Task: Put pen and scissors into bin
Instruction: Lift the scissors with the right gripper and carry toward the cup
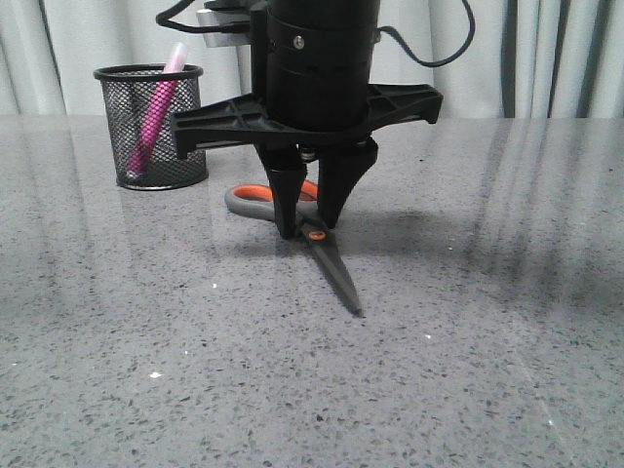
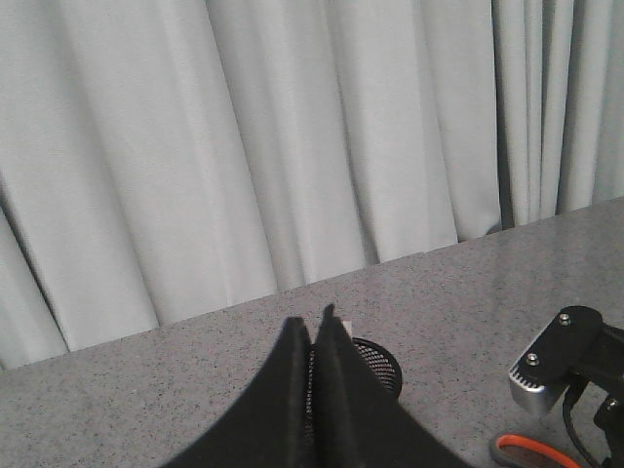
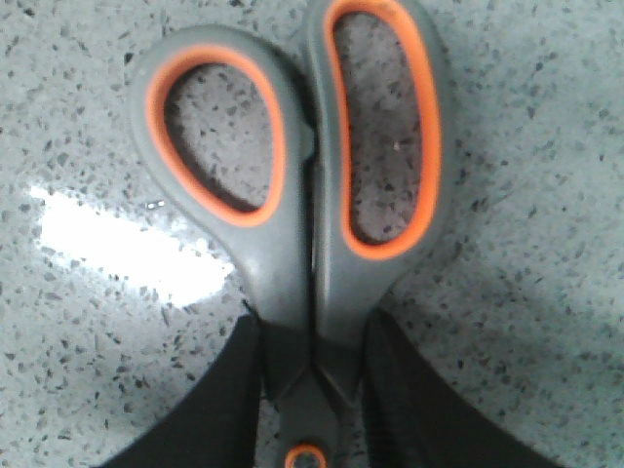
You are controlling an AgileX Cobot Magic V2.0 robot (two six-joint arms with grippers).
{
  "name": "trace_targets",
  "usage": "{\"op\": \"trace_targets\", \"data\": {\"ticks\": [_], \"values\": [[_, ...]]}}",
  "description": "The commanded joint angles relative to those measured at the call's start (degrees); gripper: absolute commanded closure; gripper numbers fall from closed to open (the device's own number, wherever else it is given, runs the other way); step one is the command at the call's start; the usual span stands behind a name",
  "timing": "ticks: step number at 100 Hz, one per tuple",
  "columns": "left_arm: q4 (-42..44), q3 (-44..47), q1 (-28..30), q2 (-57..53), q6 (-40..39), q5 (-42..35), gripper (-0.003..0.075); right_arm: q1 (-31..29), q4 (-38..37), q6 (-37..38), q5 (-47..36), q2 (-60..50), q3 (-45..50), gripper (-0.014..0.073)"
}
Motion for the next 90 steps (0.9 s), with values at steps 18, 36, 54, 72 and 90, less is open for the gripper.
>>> {"op": "trace_targets", "data": {"ticks": [18,36,54,72,90], "values": [[-0.90,-1.47,-0.55,-0.19,-0.49,-2.52,0.0742,1.69,-4.95,-0.94,-3.89,-5.64,-1.05,0.0660],[-0.90,-1.47,-0.55,-0.19,-0.49,-2.52,0.0742,2.74,-7.40,-0.94,-11.48,-10.31,-0.95,0.0660],[-0.56,-1.47,-0.55,-0.19,-0.49,-2.52,0.0742,2.72,-9.04,-0.94,-23.49,-14.14,-0.95,0.0660],[-0.56,-1.47,-0.55,-0.19,-0.49,-2.52,0.0742,2.51,-14.33,-0.94,-38.87,-14.43,-0.95,0.0660],[-0.47,-1.47,-0.55,-0.19,-0.49,-2.52,0.0742,0.32,-18.33,-0.94,-52.92,-12.49,-0.95,0.0660]]}}
